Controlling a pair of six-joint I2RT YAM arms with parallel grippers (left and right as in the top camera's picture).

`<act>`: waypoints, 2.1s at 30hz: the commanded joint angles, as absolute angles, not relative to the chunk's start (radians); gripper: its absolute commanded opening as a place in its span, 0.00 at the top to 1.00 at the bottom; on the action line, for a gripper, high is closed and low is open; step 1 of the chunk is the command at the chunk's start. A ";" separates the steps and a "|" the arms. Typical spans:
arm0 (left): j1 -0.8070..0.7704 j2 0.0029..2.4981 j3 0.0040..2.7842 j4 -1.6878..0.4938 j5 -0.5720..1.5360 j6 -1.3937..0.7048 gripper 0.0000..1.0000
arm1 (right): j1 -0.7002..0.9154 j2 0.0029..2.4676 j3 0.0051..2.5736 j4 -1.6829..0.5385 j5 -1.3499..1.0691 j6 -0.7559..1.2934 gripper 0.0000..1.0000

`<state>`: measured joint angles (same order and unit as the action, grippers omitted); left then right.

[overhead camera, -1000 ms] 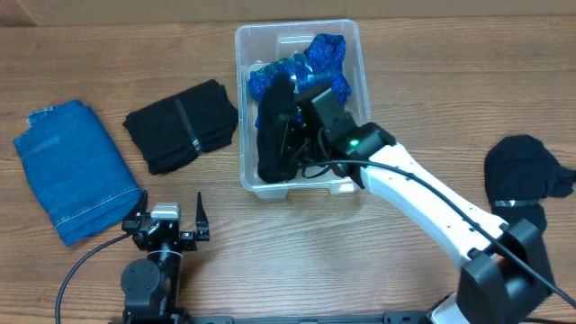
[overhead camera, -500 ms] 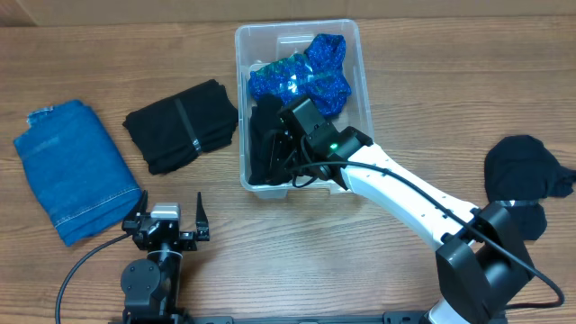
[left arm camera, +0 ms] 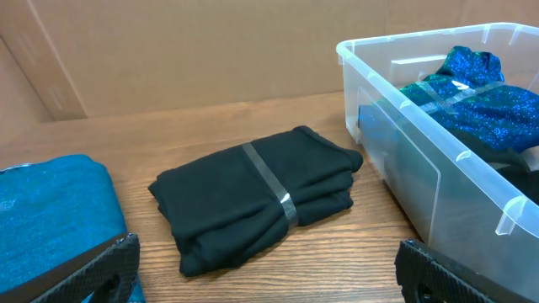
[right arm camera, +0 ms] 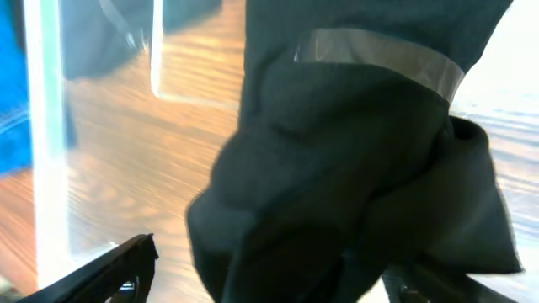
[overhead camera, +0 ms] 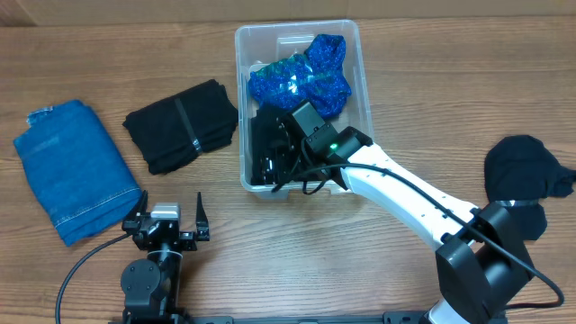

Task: Pack container
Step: 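Push the black garment down into the bin with the right gripper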

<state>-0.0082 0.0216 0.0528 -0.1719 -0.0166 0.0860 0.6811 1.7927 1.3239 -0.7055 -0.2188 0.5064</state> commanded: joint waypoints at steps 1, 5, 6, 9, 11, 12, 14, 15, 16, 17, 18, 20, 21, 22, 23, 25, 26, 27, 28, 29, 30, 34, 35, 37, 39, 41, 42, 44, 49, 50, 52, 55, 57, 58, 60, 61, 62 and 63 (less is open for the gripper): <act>-0.014 0.019 0.047 -0.170 -0.026 0.109 0.00 | 0.677 1.786 1.402 -0.791 -0.101 0.410 0.11; -0.014 0.019 0.047 -0.170 -0.026 0.109 0.00 | 0.677 1.786 1.533 -0.913 -0.019 0.360 0.10; -0.014 0.019 0.047 -0.170 -0.026 0.109 0.00 | 0.677 1.786 1.553 -0.927 -0.015 0.358 0.10; -0.014 0.019 0.047 -0.170 -0.026 0.109 0.00 | 0.677 1.786 1.571 -0.937 0.001 0.358 0.15; -0.014 0.019 0.047 -0.170 -0.026 0.109 0.00 | 0.677 1.787 1.571 -0.937 0.000 0.358 0.43; -0.014 0.019 0.047 -0.170 -0.026 0.109 0.00 | 0.677 1.787 1.571 -0.937 0.000 0.358 0.60; -0.014 0.019 0.047 -0.170 -0.026 0.109 0.00 | 0.677 1.787 1.571 -0.931 0.000 0.358 0.85; -0.014 0.019 0.047 -0.170 -0.026 0.109 0.00 | 0.677 1.788 1.571 -0.926 0.000 0.358 0.90; -0.014 0.019 0.047 -0.170 -0.026 0.109 0.00 | 0.677 1.791 1.571 -0.919 -0.001 0.358 0.92; -0.014 0.019 0.047 -0.170 -0.026 0.109 0.00 | 0.677 1.795 1.571 -0.913 -0.001 0.358 0.93; -0.014 0.019 0.047 -0.170 -0.026 0.109 0.00 | 0.677 1.800 1.571 -0.907 -0.001 0.358 0.93; -0.014 0.019 0.047 -0.170 -0.026 0.109 0.00 | 0.677 1.813 1.571 -0.899 -0.001 0.358 0.93; -0.014 0.019 0.047 -0.170 -0.026 0.109 0.00 | 0.677 1.823 1.571 -0.897 -0.001 0.358 0.93; -0.014 0.019 0.047 -0.170 -0.026 0.109 0.00 | 0.677 1.832 1.571 -0.894 -0.001 0.358 0.93; -0.014 0.019 0.047 -0.170 -0.026 0.109 0.00 | 0.677 1.844 1.571 -0.891 -0.001 0.358 0.93; -0.014 0.019 0.047 -0.170 -0.026 0.109 0.00 | 0.677 1.868 1.571 -0.889 -0.001 0.358 0.93; -0.014 0.019 0.047 -0.170 -0.026 0.109 0.00 | 0.677 1.885 1.571 -0.889 -0.001 0.358 0.93; -0.014 0.019 0.047 -0.170 -0.026 0.109 0.00 | 0.677 1.900 1.571 -0.888 -0.001 0.358 0.93; -0.014 0.019 0.047 -0.170 -0.026 0.109 0.00 | 0.677 1.921 1.571 -0.888 -0.001 0.358 0.93; -0.014 0.019 0.047 -0.170 -0.026 0.109 0.00 | 0.677 1.939 1.571 -0.888 -0.001 0.358 0.93; -0.014 0.019 0.047 -0.170 -0.026 0.109 0.00 | 0.677 1.962 1.571 -0.892 -0.001 0.358 0.93; -0.014 0.019 0.047 -0.170 -0.026 0.109 0.00 | 0.677 2.030 1.571 -0.919 -0.001 0.358 0.93; -0.014 0.019 0.047 -0.170 -0.026 0.109 0.00 | 0.677 2.047 1.571 -0.921 -0.001 0.358 0.93; -0.014 0.019 0.047 -0.170 -0.026 0.109 0.00 | 0.677 2.066 1.571 -0.921 -0.001 0.358 0.93; -0.014 0.019 0.047 -0.170 -0.026 0.109 0.00 | 0.677 2.067 1.571 -0.919 -0.001 0.358 0.93; -0.014 0.019 0.047 -0.170 -0.026 0.109 0.00 | 0.677 2.067 1.571 -0.913 -0.001 0.358 0.92; -0.014 0.019 0.047 -0.170 -0.026 0.109 0.00 | 0.677 2.067 1.573 -0.910 -0.001 0.358 0.93; -0.014 0.019 0.047 -0.170 -0.026 0.109 0.00 | 0.677 2.060 1.592 -0.927 -0.001 0.358 0.93; -0.014 0.019 0.047 -0.170 -0.026 0.109 0.00 | 0.677 2.022 1.708 -0.992 0.000 0.307 0.93; -0.014 0.019 0.047 -0.170 -0.026 0.109 0.00 | 0.677 2.013 1.734 -1.002 0.004 0.304 0.93; -0.014 0.019 0.047 -0.170 -0.026 0.109 0.00 | 0.677 1.995 1.786 -1.020 0.030 0.302 0.93; -0.014 0.019 0.047 -0.170 -0.026 0.109 0.00 | 0.677 1.979 1.815 -1.012 0.096 0.303 0.89; -0.014 0.019 0.047 -0.170 -0.026 0.109 0.00 | 0.676 1.979 1.813 -0.994 0.164 0.303 0.88; -0.014 0.019 0.047 -0.170 -0.026 0.109 0.00 | 0.673 1.985 1.810 -0.984 0.201 0.310 0.89; -0.014 0.019 0.047 -0.170 -0.026 0.109 0.00 | 0.660 2.000 1.801 -0.957 0.258 0.319 0.89; -0.014 0.019 0.047 -0.170 -0.026 0.109 0.00 | 0.651 2.007 1.799 -0.945 0.270 0.341 0.89; -0.014 0.019 0.047 -0.170 -0.026 0.109 0.00 | 0.633 2.022 1.797 -0.931 0.269 0.373 0.89; -0.014 0.019 0.047 -0.170 -0.026 0.109 0.00 | 0.618 2.033 1.797 -0.919 0.261 0.399 0.89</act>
<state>-0.0082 0.0216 0.0528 -0.1719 -0.0166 0.0860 0.6647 2.0094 1.7893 -0.9470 0.1921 0.3279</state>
